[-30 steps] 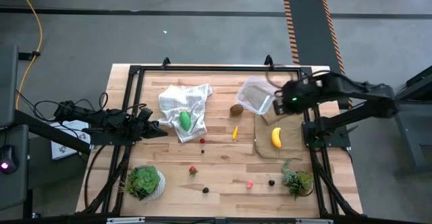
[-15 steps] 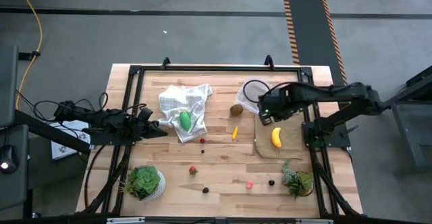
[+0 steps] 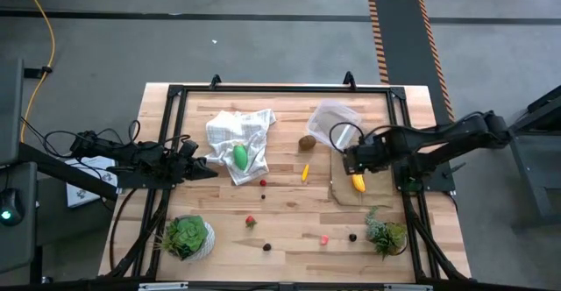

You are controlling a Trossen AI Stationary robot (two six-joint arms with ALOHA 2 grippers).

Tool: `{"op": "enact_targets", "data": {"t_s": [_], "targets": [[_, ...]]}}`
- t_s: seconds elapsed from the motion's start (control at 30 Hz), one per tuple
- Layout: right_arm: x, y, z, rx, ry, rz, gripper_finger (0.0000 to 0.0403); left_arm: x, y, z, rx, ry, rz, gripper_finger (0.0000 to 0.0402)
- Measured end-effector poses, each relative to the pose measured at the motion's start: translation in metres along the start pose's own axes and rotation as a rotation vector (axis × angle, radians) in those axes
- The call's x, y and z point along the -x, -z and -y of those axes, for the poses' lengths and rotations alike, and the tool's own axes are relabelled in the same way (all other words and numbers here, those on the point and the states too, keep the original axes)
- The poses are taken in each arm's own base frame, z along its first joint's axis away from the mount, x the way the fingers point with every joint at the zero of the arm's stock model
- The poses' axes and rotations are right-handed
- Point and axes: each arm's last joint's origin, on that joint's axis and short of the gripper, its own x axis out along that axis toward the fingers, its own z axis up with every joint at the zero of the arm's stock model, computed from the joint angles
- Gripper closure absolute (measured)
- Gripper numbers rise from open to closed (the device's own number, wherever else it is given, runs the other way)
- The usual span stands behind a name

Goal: Pick and placing Produce into tupperware
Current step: Put the yellow banana into the transparent bin

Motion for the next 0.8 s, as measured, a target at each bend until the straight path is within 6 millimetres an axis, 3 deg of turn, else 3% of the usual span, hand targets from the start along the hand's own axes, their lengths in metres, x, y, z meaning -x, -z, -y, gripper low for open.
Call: {"op": "enact_targets", "data": {"t_s": [0.3, 0.8], "targets": [[-0.041, 0.009, 0.010, -0.025, 0.039, -0.081, 0.0195, 0.000, 0.000, 0.000, 0.002, 0.000, 0.000, 0.0399], [-0.059, 0.008, 0.012, -0.010, -0.010, -0.068, 0.0195, 0.000, 0.000, 0.000, 0.001, -0.007, 0.015, 0.0399]]}}
